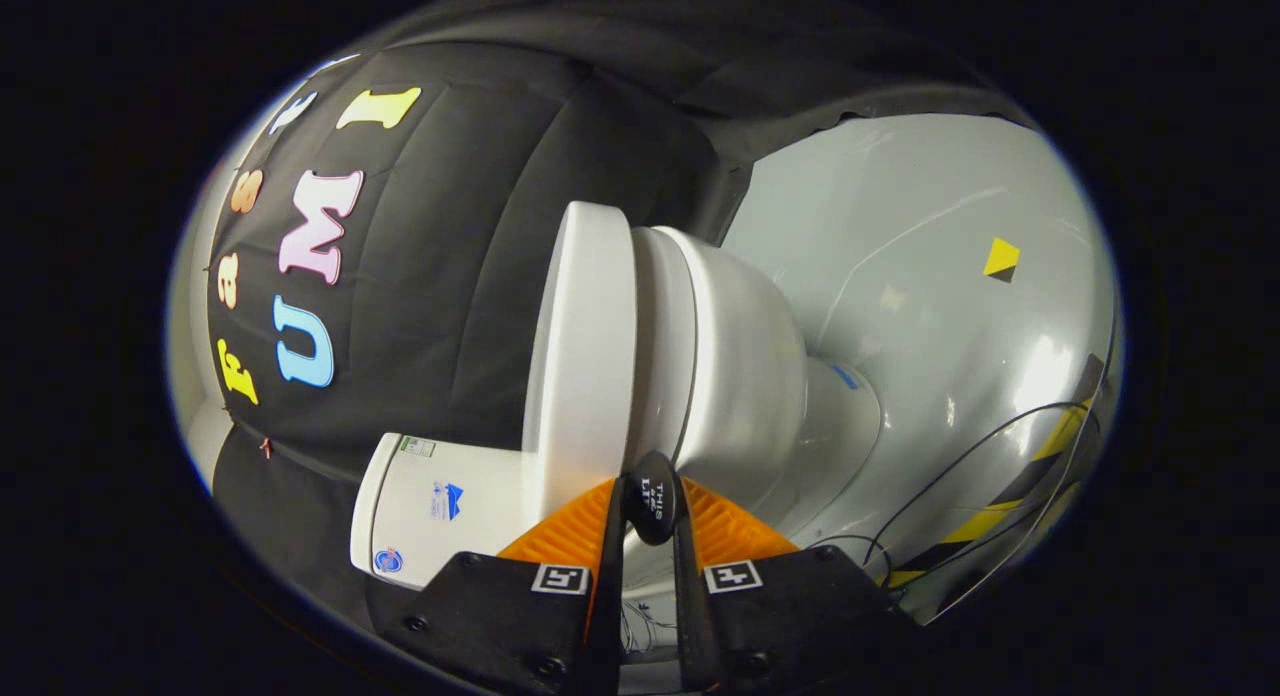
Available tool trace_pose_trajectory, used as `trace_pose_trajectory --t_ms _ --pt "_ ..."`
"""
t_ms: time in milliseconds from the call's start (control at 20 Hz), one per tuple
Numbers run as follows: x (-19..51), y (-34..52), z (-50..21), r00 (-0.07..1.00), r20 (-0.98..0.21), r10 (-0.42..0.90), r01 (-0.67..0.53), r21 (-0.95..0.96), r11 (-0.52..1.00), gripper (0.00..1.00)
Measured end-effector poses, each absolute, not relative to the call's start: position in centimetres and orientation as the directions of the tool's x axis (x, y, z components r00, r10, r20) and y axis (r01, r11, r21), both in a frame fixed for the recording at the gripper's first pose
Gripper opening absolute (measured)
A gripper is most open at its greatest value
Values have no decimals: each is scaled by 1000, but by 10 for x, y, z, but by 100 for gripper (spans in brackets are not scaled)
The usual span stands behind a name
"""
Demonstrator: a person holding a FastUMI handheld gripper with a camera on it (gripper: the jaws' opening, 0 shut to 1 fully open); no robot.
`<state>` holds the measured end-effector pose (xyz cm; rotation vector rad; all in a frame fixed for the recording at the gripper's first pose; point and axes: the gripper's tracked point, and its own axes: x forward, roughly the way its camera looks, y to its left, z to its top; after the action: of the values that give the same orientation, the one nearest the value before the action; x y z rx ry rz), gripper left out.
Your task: Open the toilet lid.
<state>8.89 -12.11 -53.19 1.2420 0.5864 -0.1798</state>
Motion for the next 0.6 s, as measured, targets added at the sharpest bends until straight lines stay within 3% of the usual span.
trace_pose_trajectory --t_ms 50,100,150,200,250,600 --pt "91 -127 -530 843 -510 171 441 837 324 28" --pt "89 -118 -536 835 -518 188 441 833 335 16" --pt "84 -122 -531 846 -501 180 427 841 334 16" --pt "112 -112 -552 848 -494 191 420 847 327 11" --pt "93 -121 -544 847 -501 179 427 841 332 5" --pt "101 -109 -527 829 -537 155 412 775 479 5"
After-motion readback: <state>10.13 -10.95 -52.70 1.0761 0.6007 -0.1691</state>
